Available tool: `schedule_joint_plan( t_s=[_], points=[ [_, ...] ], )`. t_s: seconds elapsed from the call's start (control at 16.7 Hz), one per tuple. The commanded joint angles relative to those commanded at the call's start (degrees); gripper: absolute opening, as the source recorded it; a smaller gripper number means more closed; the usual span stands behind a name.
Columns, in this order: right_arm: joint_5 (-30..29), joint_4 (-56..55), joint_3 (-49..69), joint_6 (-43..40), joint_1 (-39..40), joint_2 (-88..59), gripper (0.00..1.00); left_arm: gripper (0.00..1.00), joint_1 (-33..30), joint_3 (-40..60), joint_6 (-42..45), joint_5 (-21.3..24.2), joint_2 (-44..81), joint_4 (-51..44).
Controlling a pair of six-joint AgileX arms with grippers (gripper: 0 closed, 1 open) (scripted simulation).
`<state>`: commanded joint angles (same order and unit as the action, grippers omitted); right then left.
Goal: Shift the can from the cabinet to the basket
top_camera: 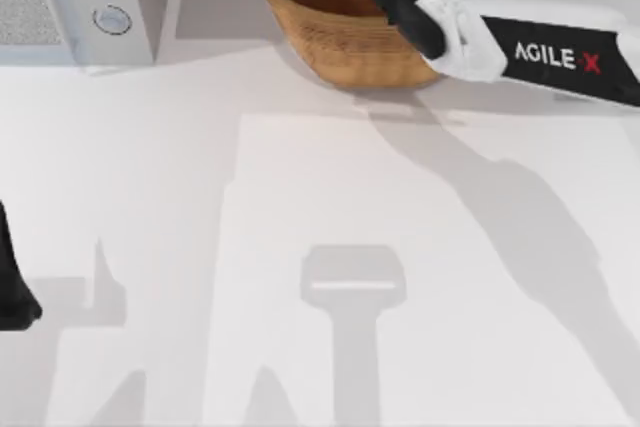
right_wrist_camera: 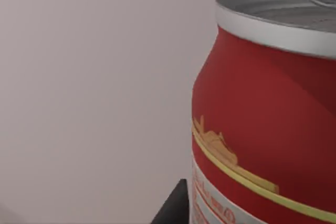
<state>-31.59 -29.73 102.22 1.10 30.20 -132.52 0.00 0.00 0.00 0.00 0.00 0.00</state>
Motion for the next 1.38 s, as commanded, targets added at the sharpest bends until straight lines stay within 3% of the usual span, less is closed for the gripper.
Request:
schedule_joint_plan(
  t_s=[0.42,1.38],
  points=[
    [0.0,0.0,0.0,0.0,0.0,0.0,0.98,1.00,0.0,0.0,0.0,0.0,0.0,0.0],
    [0.0,0.0,0.0,0.0,0.0,0.0,1.00,1.00,0.0,0.0,0.0,0.0,0.0,0.0]
  ],
)
